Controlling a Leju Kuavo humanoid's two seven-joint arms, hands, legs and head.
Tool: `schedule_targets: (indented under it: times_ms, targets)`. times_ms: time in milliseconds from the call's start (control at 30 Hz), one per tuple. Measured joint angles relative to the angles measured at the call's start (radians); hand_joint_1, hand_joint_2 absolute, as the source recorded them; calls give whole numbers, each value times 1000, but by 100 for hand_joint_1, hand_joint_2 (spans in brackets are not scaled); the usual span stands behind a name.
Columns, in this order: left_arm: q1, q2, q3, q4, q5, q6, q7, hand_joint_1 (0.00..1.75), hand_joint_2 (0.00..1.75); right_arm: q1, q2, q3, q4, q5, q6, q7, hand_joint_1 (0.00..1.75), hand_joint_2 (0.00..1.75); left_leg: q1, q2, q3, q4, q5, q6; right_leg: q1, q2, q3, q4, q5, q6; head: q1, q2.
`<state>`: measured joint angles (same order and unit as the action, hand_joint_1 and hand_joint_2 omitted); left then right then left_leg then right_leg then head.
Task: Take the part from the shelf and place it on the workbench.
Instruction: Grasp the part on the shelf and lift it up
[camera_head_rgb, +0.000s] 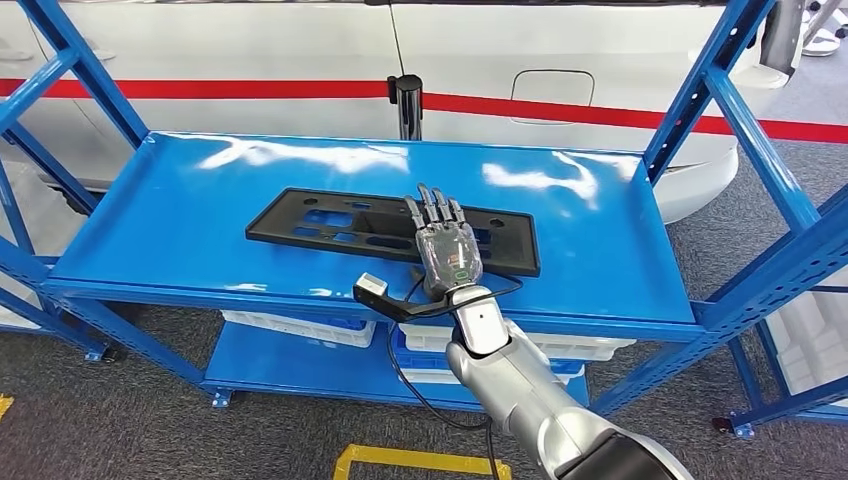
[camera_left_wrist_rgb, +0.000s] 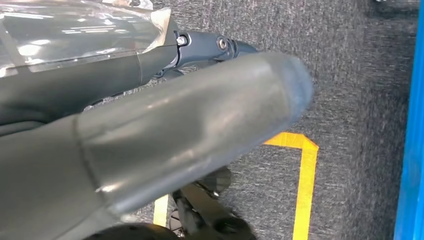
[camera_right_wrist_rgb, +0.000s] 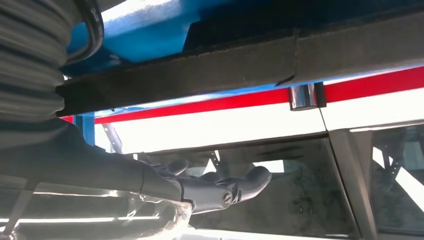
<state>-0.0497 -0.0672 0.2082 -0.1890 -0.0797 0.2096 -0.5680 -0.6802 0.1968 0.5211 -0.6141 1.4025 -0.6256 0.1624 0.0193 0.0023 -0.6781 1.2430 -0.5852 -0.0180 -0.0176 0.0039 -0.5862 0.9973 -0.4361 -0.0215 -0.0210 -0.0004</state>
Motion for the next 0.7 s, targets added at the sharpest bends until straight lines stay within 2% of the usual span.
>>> schedule_targets:
  times_ms: [33, 67, 100, 133, 167, 200, 233, 333, 367, 467, 700]
  targets:
    - [1, 0, 0, 0, 0, 1, 0, 0, 0, 1, 1, 0, 0, 1, 0, 0, 0, 175, 3, 0, -26, 34, -1, -3, 0, 1, 1, 0, -2, 0, 0, 0]
    - [2, 0, 0, 0, 0, 1, 0, 0, 0, 2, 1, 0, 1, 3, 0, 1, 0, 175, 6, 0, -32, 26, 19, -5, -1, 3, 3, 0, -4, 1, 0, 0]
    - [2, 0, 0, 0, 0, 1, 0, 0, 0, 2, 2, 0, 1, 4, 1, 3, 0, 175, 8, 0, -16, -20, 56, -6, -2, 4, 7, 0, -6, 3, 0, 0]
    - [2, 0, 0, 0, 0, 2, 0, 0, 0, 2, 3, 0, 1, 6, 1, 4, 0, 175, 11, 0, 14, -92, 99, -6, -3, 5, 11, 0, -9, 6, 0, 0]
    - [1, 0, 0, 0, 0, 2, 0, 0, 0, 2, 4, 0, 1, 8, 1, 6, 0, 175, 11, 0, 45, -160, 130, -5, -1, 6, 15, 0, -12, 11, 0, 0]
    - [1, 0, 0, 0, 0, 2, 1, 0, 0, 2, 5, 0, 1, 10, 1, 7, 0, 175, 9, -1, 67, -210, 148, -1, 1, 7, 17, 0, -15, 16, 1, 0]
    - [0, 0, 0, 0, 0, 3, 1, 0, 0, 2, 6, 0, 1, 12, 2, 8, 0, 175, 6, -3, 78, -234, 152, 5, 3, 8, 17, 0, -17, 22, 1, 0]
    - [0, 0, 0, 0, 0, 7, 2, 0, 0, 2, 10, 1, 1, 17, 2, 11, 0, 175, -2, -5, 83, -242, 151, 30, 4, 7, 16, -1, -20, 42, 3, 0]
    - [-1, -1, 0, 0, 0, 11, 4, 0, 0, 2, 11, 1, 1, 18, 2, 12, 0, 175, -5, -6, 86, -245, 153, 35, 5, 6, 16, 0, -17, 44, 5, 0]
    - [-1, -2, 1, 0, 1, 28, 12, 0, 0, 2, 11, 1, 2, 23, 2, 14, 0, 175, -16, -10, 90, -245, 154, 36, 9, 4, 24, -4, -18, 35, 9, 0]
    - [-1, -4, 7, 0, 3, 34, 14, 0, 0, 3, 11, 1, 3, 24, 2, 15, 0, 175, -25, -11, 89, -244, 150, 44, 4, 4, 29, -15, -17, 38, 9, 0]
